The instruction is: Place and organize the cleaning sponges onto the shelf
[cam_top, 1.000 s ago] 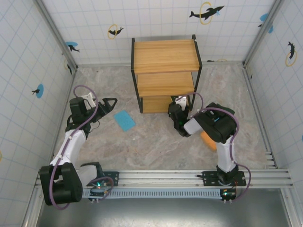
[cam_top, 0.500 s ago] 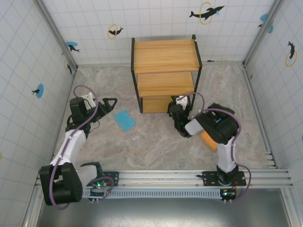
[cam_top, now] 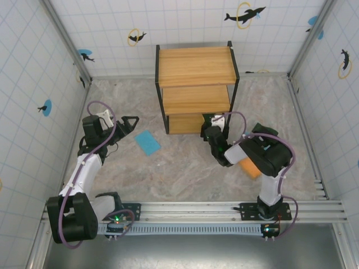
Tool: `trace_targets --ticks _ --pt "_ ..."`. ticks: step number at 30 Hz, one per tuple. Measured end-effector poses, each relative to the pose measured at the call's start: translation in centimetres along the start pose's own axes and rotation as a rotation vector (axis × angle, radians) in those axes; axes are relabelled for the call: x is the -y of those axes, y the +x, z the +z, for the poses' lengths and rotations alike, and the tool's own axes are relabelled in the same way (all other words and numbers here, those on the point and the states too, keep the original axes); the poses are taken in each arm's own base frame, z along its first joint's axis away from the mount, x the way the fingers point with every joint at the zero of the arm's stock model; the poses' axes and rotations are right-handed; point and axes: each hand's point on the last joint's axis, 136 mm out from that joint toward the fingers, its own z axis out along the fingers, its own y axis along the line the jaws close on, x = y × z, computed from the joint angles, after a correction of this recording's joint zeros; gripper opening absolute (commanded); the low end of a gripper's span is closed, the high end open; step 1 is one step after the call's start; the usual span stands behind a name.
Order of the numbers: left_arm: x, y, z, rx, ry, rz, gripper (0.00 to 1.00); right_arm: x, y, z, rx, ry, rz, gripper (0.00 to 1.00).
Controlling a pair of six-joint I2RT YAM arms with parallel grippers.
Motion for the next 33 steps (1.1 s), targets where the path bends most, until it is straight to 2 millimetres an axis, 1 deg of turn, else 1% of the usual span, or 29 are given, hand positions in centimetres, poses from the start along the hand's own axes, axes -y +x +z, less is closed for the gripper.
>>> trace_targets --ticks 4,8,13,15,17,19,20,24,26,28,30,33 --pt "0.0 0.0 0.0 0.0 0.0 0.0 0.98 -0.3 -0.6 -1.3 0.0 -0.056 -0.024 0.87" --pt "0.0 0.0 0.0 0.0 0.0 0.0 0.98 -1.0 -2.1 -3.0 0.002 -0.125 -0.063 0.89" --pt "0.0 0.0 0.0 0.0 0.0 0.0 0.98 -1.1 -3.9 -6.5 0.008 -0.232 -0.116 0.91" --pt "0.0 0.0 0.0 0.0 0.0 0.0 0.97 -0.8 -4.8 -8.0 0.001 -0.256 -0.134 0.92" --pt "0.0 0.0 0.0 0.0 0.001 0.0 0.98 -0.1 -6.1 -9.4 0.006 -0.263 -0.134 0.93" --pt "0.0 0.0 0.0 0.0 0.001 0.0 0.98 1.5 -7.6 -10.7 0.013 -0.245 -0.111 0.93" --pt "0.0 0.0 0.0 0.0 0.001 0.001 0.98 2.7 -8.2 -11.3 0.015 -0.228 -0.096 0.94" --pt "0.1 0.0 0.0 -0.001 0.004 0.001 0.98 8.0 -10.5 -13.3 0.038 -0.128 0.001 0.97" --pt "0.1 0.0 0.0 -0.001 0.004 0.001 0.98 11.0 -11.4 -14.5 0.06 -0.067 0.068 0.99" --pt "0.1 0.0 0.0 -0.001 0.004 0.001 0.97 13.5 -11.8 -15.4 0.07 -0.013 0.123 1.0" --pt "0.1 0.0 0.0 -0.001 0.004 0.001 0.97 15.9 -11.6 -16.0 0.065 0.051 0.176 0.99" --pt "0.1 0.0 0.0 -0.002 0.003 0.0 0.98 19.5 -9.7 -16.0 -0.008 0.157 0.27 0.99"
